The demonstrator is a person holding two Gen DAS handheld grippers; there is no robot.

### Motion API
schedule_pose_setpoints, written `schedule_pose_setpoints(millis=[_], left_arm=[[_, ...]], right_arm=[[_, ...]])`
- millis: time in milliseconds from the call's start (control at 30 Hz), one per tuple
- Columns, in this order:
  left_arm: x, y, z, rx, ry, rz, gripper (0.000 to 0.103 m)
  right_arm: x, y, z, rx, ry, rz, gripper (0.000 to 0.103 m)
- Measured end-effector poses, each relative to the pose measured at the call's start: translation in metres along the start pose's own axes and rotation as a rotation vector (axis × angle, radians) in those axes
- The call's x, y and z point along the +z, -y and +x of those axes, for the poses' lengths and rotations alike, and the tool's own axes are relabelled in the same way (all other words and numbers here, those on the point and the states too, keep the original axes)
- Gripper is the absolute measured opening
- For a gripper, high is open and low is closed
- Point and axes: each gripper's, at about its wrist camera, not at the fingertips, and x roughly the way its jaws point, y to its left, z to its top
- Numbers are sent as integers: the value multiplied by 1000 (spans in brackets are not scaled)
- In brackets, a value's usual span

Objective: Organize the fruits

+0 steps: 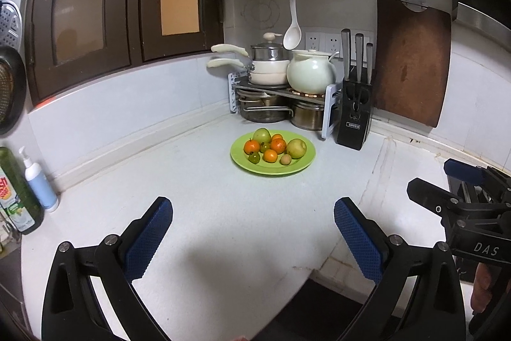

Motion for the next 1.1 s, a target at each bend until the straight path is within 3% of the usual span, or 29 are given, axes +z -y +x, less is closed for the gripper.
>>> schedule_pose_setpoints(millis=[467,1100], left_arm=[[-12,10,-31,11,20,2,103],[-14,18,-48,27,53,11,103]], right_arm=[[-16,1,-33,25,10,-13,89],[-20,1,-45,38,28,-15,89]])
